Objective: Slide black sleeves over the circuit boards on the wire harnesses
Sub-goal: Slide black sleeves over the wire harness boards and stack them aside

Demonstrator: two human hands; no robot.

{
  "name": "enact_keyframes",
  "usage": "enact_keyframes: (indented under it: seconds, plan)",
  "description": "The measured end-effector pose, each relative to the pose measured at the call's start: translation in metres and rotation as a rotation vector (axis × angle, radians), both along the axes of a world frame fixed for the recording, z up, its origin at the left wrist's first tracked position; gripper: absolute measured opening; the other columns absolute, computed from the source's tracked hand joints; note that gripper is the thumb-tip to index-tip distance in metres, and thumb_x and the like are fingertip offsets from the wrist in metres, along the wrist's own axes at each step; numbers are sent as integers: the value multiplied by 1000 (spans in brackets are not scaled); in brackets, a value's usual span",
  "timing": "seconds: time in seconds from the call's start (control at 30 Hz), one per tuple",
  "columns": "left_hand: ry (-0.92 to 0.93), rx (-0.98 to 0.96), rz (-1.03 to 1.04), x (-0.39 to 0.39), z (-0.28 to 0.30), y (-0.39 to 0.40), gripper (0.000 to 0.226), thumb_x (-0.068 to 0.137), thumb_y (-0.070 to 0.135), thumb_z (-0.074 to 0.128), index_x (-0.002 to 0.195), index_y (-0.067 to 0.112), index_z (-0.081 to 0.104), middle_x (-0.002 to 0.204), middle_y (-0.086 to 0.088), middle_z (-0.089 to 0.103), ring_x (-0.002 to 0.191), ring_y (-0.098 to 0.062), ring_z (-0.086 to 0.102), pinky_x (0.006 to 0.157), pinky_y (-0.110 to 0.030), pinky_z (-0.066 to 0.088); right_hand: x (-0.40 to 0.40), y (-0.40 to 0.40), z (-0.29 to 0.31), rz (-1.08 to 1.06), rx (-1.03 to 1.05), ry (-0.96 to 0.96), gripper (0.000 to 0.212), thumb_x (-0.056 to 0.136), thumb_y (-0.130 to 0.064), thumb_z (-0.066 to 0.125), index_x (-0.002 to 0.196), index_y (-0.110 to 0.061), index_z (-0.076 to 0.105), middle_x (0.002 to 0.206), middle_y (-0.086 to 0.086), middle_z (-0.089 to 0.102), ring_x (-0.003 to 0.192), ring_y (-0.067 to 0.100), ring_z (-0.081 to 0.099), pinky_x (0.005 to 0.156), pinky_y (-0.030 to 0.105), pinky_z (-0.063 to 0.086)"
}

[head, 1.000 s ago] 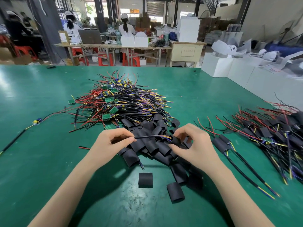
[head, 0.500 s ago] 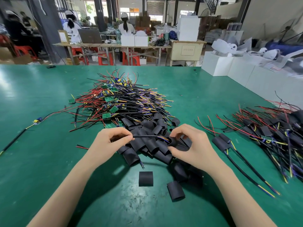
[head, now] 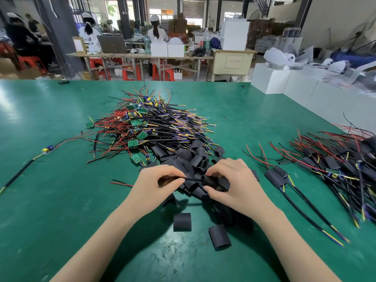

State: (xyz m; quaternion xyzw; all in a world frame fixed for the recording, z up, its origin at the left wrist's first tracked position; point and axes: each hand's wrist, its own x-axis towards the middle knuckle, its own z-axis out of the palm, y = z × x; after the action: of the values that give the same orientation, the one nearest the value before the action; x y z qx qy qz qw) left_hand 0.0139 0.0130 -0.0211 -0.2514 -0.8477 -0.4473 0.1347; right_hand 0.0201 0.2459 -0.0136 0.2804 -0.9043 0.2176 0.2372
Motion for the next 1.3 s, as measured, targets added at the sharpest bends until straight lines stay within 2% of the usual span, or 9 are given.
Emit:
enact_keyframes:
  seconds: [0.1, 0.17, 0.43, 0.53, 0.63, 0.83, 0.97, 1.13, 1.3]
  plan:
    - [-59, -67, -129, 2, -2, 6, 43, 86, 11, 71, 126, 22, 61, 111, 11, 68, 101, -7, 63, 90, -16, 46, 0, -6, -2, 12, 34, 7, 26, 73, -36, 72, 90, -17, 66, 84, -9, 63, 82, 18, 56, 73, 37, 42]
    - [-55, -104, -151, -1, 0, 0, 54, 85, 11, 72, 134, 21, 53, 120, 10, 62, 110, -8, 59, 97, -18, 42, -1, -5, -2, 2, 56, -5, 25, 73, -34, 73, 89, -16, 66, 82, -7, 63, 83, 21, 55, 72, 40, 44]
    - [-75, -323, -33, -12, -1, -29, 24, 74, 20, 84, 94, 20, 71, 83, 13, 60, 75, -6, 54, 71, -17, 41, 0, 0, -3, -43, 36, -42, 24, 74, -31, 75, 90, -16, 66, 81, -5, 61, 80, 19, 52, 71, 39, 46]
    - [-53, -239, -36, -11, -4, -22, 21, 75, 18, 83, 93, 17, 72, 81, 11, 61, 73, -7, 55, 70, -18, 44, -1, -2, -4, -21, 45, -48, 24, 75, -33, 73, 91, -17, 66, 85, -6, 63, 83, 21, 54, 74, 41, 46]
    - [-127, -83, -87, -8, -4, -14, 25, 78, 18, 81, 101, 19, 70, 85, 7, 68, 76, -11, 63, 75, -18, 50, 0, -6, -6, 24, 2, -72, 26, 79, -35, 68, 98, -18, 64, 92, -6, 62, 86, 18, 57, 76, 40, 47]
    - [-206, 74, -125, -7, -7, -4, 9, 85, 17, 74, 92, 20, 71, 86, 4, 74, 79, -13, 69, 79, -29, 55, 1, -13, -9, 124, -80, -89, 25, 86, -28, 63, 109, -18, 60, 105, -6, 58, 93, 12, 58, 78, 32, 50]
    - [-233, 174, -122, -8, -7, -4, 10, 85, 11, 74, 91, 19, 73, 85, 1, 75, 78, -15, 71, 79, -39, 57, 1, -13, -10, 127, -96, -80, 28, 86, -26, 68, 112, -16, 64, 108, -5, 60, 97, 12, 60, 82, 30, 50]
    - [-168, 154, -127, -7, -6, -4, 16, 81, 14, 78, 92, 25, 74, 86, 3, 74, 78, -16, 68, 77, -29, 55, 3, -13, -9, 125, -141, -106, 30, 85, -27, 72, 111, -14, 68, 106, -4, 64, 94, 11, 63, 83, 28, 50]
    - [-212, 170, -122, -6, -5, -4, 11, 81, 12, 77, 90, 19, 74, 84, 2, 75, 78, -15, 71, 77, -30, 57, 4, -14, -8, 139, -219, -114, 29, 80, -25, 77, 106, -13, 72, 100, -4, 67, 89, 6, 63, 81, 23, 50]
